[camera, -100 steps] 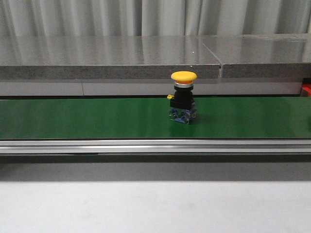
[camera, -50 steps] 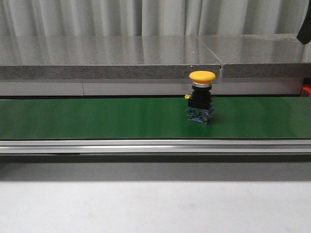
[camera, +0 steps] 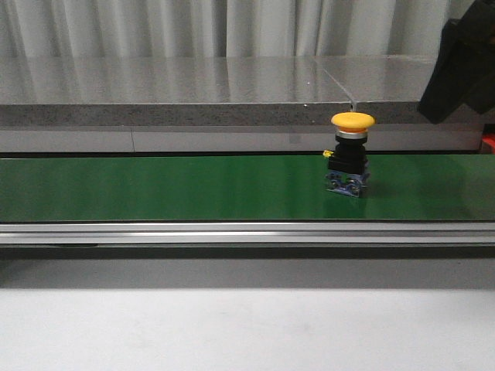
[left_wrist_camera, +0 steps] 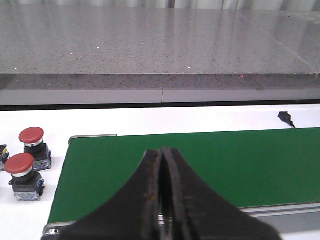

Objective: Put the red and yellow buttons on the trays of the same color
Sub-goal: 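Lower the right gripper onto the yellow button on the belt and grasp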

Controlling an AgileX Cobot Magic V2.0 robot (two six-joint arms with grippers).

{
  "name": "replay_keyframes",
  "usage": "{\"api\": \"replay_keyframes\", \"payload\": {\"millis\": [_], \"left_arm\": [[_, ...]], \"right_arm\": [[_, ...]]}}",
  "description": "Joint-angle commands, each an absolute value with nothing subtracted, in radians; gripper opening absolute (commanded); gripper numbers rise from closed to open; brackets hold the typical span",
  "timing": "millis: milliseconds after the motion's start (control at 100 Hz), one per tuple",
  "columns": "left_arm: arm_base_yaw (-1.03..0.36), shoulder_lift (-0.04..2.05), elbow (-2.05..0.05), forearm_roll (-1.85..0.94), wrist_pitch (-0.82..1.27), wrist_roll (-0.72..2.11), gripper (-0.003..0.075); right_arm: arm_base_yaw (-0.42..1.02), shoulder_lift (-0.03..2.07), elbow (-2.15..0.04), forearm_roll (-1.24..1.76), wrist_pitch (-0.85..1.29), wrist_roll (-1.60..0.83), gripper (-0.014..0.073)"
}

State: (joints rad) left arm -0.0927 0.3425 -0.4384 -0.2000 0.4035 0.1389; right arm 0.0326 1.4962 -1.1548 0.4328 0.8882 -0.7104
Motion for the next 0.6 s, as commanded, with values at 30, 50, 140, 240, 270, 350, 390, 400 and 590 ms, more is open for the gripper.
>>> {"api": "replay_keyframes", "payload": {"millis": [30,50,140,240,270,350,390,400,590], "left_arm": [[-0.097,0.349,-0.465,-0.208,0.328,0.138,-0.0019],[-0.097,0.349,-0.465,-0.208,0.328,0.138,-0.0019],[-0.097,0.349,-0.465,-0.208,0.328,0.138,-0.0019],[-0.097,0.349,-0.465,-0.208,0.328,0.138,-0.0019],[-0.097,0.349,-0.465,-0.208,0.328,0.138,-0.0019],[-0.097,0.349,-0.465,-0.208,0.328,0.138,-0.0019],[-0.097,0.349,-0.465,-0.208,0.328,0.138,-0.0019],[-0.097,0.349,-0.465,-0.208,0.328,0.138,-0.0019],[-0.097,0.349,-0.465,-0.208,0.328,0.138,-0.0019]], "right_arm": [[0.082,1.458,-1.176,0.463,0.824,-0.725,0.0647],[0.091,1.458,-1.176,0.463,0.815,-0.725,0.0647],[0.120,1.461,-1.176,0.463,0.780,-0.725,0.0647],[0.142,1.472,-1.176,0.463,0.752,-0.725,0.0647],[0.149,1.478,-1.176,0.463,0.741,-0.725,0.0647],[0.156,1.496,-1.176,0.462,0.719,-0.725,0.0647],[0.157,1.508,-1.176,0.462,0.711,-0.725,0.0647],[0.157,1.510,-1.176,0.462,0.710,-0.725,0.0647],[0.157,1.569,-1.176,0.449,0.661,-0.725,0.0636]]}}
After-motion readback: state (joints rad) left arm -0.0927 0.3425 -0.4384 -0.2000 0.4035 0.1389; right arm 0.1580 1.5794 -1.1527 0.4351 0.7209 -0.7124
